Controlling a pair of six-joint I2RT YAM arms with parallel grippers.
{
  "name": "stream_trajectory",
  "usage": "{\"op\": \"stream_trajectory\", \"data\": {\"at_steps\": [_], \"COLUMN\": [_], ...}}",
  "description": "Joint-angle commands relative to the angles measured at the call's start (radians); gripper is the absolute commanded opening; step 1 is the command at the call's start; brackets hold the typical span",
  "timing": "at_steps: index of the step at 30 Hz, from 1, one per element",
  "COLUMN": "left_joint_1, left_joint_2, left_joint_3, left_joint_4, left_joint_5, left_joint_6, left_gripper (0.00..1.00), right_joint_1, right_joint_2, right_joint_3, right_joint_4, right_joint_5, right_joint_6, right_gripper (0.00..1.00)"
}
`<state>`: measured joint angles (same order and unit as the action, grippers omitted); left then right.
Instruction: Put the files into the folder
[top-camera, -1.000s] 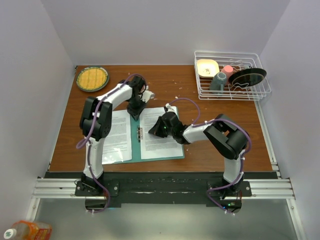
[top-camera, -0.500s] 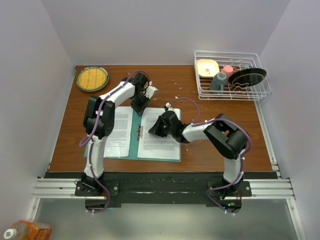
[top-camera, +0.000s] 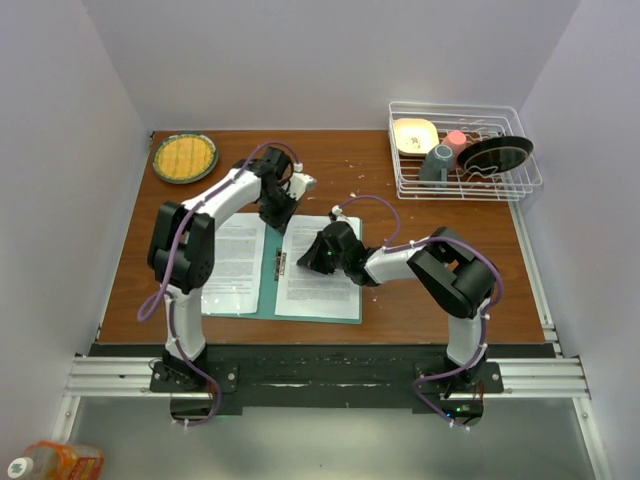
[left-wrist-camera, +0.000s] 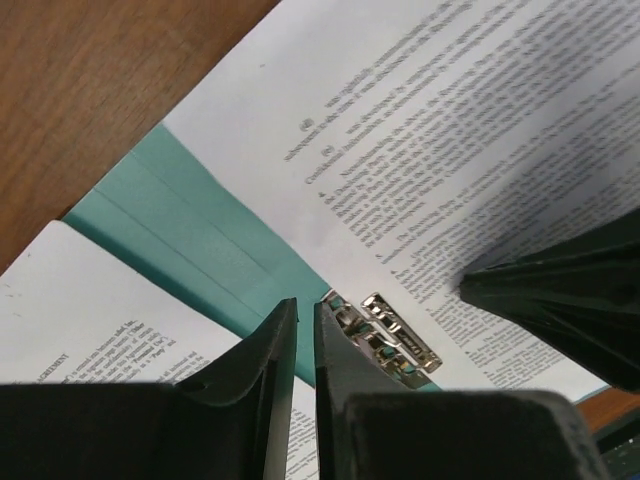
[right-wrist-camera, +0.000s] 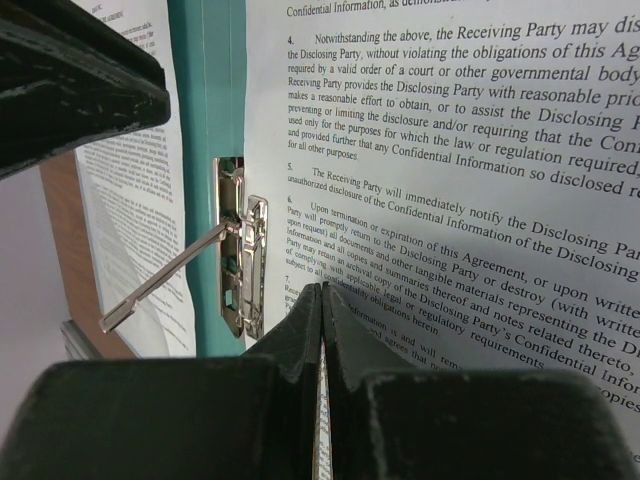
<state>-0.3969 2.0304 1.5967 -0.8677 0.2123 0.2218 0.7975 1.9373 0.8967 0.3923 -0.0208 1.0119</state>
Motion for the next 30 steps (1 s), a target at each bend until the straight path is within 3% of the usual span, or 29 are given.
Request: {"op": "stream_trajectory", "data": {"at_steps": [1,13,18,21,25,30], "left_joint_1": [-0.03,-0.034,-0.036,-0.036,-0.042,-0.042], "left_joint_2": [-0.029,0.067,0.094,0.106,0.114,0.129], "left_joint_3": [-0.021,-0.07,-0.092,-0.11,-0.136,-0.15], "left_joint_4": [0.038,0.081,0.098,0.108,0.125,0.134], "left_joint_5": [0.102,0.047,-0.007,-0.019,-0.019,-0.028], "left_joint_6": [0.011,0.027,0.028,0.028,0.03,0.036], "left_gripper": [0.17,0.15,0.13,0.1,0.08,0.05], "right_joint_1": [-0.017,-0.015,-0.015,-0.017,0.014,0.029], "right_joint_2": [0.132,0.111,0.048,-0.02,-0.225,-0.258], "right_joint_3": [-0.078,-0.094,-0.146,-0.198,-0.304,-0.294], "right_joint_4": [-0.389,-0.397,-0.281,-0.157,0.18,0.391], "right_joint_5": [0.12,0.124,0.117,0.108,0.084,0.026], "right_joint_6": [-0.065,-0.075,-0.108,-0.156,-0.245,-0.407], "right_gripper": [0.0,0.0,0.0,0.0,0.0,0.0]}}
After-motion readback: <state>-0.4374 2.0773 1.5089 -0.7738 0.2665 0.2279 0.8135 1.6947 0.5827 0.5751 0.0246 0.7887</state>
